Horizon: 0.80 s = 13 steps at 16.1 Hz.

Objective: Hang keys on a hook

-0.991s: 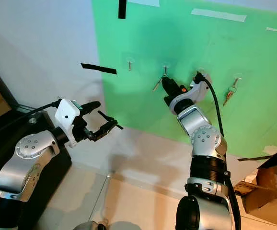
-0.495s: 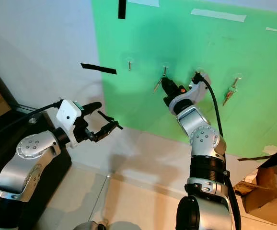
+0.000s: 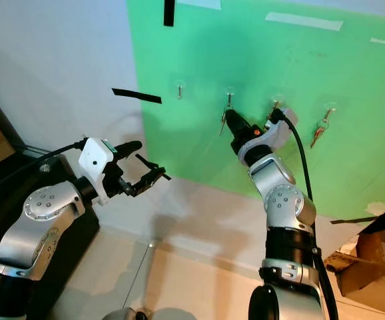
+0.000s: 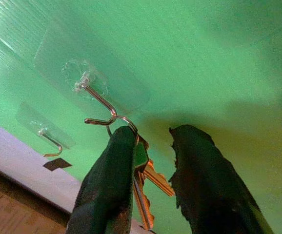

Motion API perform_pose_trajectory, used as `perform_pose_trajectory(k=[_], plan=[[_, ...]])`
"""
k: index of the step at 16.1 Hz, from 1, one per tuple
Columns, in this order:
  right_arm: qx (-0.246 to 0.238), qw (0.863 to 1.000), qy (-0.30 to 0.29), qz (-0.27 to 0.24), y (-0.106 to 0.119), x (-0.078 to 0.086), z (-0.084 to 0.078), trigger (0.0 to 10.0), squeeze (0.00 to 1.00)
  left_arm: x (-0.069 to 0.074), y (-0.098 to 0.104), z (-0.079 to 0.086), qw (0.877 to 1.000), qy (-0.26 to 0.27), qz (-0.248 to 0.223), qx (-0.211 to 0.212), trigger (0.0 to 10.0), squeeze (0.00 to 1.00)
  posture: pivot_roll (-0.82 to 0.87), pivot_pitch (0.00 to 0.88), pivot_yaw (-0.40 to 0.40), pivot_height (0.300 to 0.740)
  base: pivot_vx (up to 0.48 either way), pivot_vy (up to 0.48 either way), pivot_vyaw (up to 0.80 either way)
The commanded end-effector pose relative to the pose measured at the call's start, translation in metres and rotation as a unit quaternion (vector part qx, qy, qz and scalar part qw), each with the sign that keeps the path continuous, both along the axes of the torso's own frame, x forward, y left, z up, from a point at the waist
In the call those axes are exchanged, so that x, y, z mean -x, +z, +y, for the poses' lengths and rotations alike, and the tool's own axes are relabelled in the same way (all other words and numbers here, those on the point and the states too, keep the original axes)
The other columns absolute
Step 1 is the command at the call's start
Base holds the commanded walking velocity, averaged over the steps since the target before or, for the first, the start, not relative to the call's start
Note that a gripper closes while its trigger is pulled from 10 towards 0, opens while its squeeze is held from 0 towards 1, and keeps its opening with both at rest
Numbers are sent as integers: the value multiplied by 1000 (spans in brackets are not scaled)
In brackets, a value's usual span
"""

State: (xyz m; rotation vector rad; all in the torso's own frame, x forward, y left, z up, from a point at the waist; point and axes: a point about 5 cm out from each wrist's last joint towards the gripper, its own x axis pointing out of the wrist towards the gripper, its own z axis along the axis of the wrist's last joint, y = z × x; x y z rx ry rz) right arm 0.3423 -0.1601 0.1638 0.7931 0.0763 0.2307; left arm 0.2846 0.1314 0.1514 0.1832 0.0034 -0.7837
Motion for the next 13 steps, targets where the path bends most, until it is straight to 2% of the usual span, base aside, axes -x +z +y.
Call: perform_pose_trajectory(k=[1,2,6,8,11,13], plan=[[-9,1000,-6,10,-7,5,-3,10000,1000,0,7,-2,1000,-4,-13,3,10000,24,-50,0,21,740,0,0,0],[-18,1000,3,-4,-4,7,-2,10000,1000,0,7,-2,1000,-4,-12,4,10000,20,-50,0,21,740,0,0,0],[4,998,41,-48,3,12,8,10000,1000,0,7,-2,1000,-6,-11,4,10000,20,-54,0,26,740,0,0,0],[14,998,42,-48,1,13,8,10000,1000,-1,7,-2,1000,-4,-11,5,10000,24,-54,0,26,740,0,0,0],[87,993,57,-61,-4,20,12,10000,1000,-1,5,1,1000,18,-12,4,10000,24,-47,0,22,740,0,0,0],[146,987,47,-52,-16,29,8,10000,1000,-5,-2,13,996,87,-18,-10,10000,24,-45,0,20,740,0,0,391]])
